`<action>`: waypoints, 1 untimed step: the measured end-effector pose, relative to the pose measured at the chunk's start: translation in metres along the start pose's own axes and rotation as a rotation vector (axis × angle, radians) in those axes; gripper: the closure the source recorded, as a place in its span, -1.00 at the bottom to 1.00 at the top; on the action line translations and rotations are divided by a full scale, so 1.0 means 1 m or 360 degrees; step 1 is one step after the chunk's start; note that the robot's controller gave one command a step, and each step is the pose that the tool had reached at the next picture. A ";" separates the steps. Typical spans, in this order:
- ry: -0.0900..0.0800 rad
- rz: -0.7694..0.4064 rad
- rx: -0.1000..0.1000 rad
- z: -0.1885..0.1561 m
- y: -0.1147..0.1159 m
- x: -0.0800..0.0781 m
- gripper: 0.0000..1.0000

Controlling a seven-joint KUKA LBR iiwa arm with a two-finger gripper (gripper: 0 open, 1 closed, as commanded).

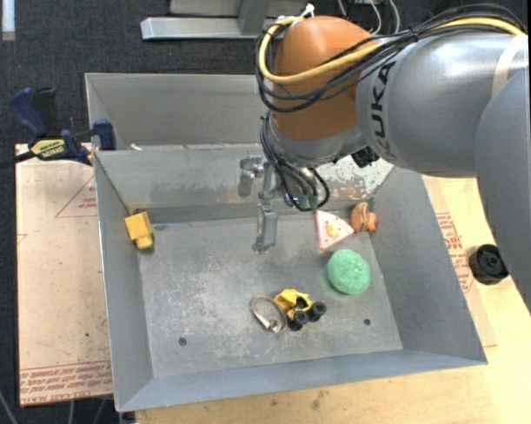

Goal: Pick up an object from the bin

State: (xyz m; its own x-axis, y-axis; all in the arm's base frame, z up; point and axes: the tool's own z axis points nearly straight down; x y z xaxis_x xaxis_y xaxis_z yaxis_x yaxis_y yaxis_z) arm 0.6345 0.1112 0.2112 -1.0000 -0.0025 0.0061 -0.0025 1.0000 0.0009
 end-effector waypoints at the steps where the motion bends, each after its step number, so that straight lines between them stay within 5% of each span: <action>1: -0.0012 0.0003 -0.0001 -0.005 -0.001 -0.001 -1.00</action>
Offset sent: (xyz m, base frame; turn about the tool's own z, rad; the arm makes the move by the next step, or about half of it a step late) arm -0.0597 -0.0717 -0.0127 0.0446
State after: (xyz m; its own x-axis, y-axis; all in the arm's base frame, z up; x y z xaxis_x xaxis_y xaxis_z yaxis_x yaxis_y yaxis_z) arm 0.6358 0.1107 0.2166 -1.0000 -0.0008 -0.0018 -0.0008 1.0000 0.0016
